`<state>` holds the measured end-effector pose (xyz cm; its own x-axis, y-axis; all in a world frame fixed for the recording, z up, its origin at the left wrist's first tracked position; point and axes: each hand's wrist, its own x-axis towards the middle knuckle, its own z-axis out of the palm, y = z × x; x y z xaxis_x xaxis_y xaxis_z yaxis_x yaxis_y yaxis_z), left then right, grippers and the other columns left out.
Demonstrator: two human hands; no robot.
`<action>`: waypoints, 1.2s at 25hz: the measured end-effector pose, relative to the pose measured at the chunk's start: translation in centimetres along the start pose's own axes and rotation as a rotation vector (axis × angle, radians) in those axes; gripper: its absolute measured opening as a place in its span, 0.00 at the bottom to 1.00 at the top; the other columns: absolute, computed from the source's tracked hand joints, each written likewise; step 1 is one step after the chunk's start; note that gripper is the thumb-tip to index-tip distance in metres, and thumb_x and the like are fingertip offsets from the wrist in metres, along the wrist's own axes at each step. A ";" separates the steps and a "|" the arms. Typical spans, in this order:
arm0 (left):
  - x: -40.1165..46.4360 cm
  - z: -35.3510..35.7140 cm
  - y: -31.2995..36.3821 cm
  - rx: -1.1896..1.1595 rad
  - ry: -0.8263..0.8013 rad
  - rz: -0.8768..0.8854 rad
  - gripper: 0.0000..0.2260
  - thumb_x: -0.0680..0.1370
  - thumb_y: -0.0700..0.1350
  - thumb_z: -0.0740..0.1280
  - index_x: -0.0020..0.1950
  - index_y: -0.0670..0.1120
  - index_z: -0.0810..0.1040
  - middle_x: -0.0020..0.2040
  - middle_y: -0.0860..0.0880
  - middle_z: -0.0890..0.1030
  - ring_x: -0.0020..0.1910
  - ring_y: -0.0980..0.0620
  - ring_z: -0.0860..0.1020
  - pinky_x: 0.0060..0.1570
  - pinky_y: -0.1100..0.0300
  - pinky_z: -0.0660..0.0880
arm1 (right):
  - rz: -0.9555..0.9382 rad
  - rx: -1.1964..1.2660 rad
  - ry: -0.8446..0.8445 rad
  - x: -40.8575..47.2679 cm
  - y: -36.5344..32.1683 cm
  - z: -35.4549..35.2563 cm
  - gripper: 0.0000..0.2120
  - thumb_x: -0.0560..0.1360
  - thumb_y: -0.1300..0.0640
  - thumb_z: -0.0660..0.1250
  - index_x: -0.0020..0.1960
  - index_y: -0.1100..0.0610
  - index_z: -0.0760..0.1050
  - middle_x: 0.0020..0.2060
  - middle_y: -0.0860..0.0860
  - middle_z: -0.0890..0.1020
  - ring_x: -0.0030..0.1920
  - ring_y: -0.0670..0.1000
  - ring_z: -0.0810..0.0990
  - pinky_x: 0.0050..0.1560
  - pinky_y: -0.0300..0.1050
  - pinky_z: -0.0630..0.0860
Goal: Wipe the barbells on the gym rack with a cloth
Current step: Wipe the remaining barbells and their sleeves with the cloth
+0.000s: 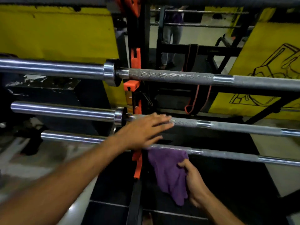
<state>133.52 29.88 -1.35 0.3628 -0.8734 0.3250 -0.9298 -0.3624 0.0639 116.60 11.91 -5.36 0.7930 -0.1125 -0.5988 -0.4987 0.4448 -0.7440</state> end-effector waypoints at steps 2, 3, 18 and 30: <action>-2.9 2.4 6.4 -0.352 0.046 -0.285 0.26 0.81 0.59 0.61 0.78 0.52 0.66 0.77 0.52 0.67 0.76 0.57 0.63 0.76 0.65 0.56 | 0.012 -0.019 -0.013 -1.3 -0.2 -1.6 0.21 0.72 0.57 0.62 0.61 0.66 0.78 0.53 0.63 0.85 0.58 0.65 0.81 0.64 0.58 0.75; -4.2 3.8 9.6 -0.563 0.036 -0.449 0.27 0.79 0.62 0.63 0.76 0.54 0.68 0.75 0.53 0.70 0.74 0.59 0.66 0.75 0.63 0.60 | 0.036 -0.019 -0.040 -2.1 -0.1 -2.4 0.24 0.69 0.55 0.64 0.61 0.66 0.78 0.53 0.64 0.84 0.58 0.66 0.81 0.64 0.59 0.75; -12.0 6.4 36.4 -1.023 0.275 -1.077 0.11 0.76 0.53 0.75 0.56 0.53 0.81 0.52 0.52 0.84 0.52 0.52 0.82 0.55 0.56 0.78 | -0.252 -0.456 -0.212 -15.4 5.8 -14.4 0.12 0.82 0.61 0.58 0.51 0.59 0.81 0.45 0.55 0.86 0.44 0.48 0.84 0.47 0.41 0.78; -24.1 2.2 53.8 -0.622 0.521 -1.236 0.34 0.70 0.65 0.74 0.73 0.64 0.66 0.67 0.66 0.68 0.66 0.63 0.71 0.61 0.65 0.71 | -0.280 -0.592 -0.416 -27.1 17.5 -6.3 0.09 0.81 0.59 0.62 0.51 0.50 0.79 0.47 0.51 0.83 0.48 0.48 0.81 0.49 0.43 0.74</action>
<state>74.89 30.76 -7.84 0.9889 0.1400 0.0503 0.0201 -0.4604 0.8875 84.16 17.15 -4.04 0.9248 0.2446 -0.2915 -0.2714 -0.1130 -0.9558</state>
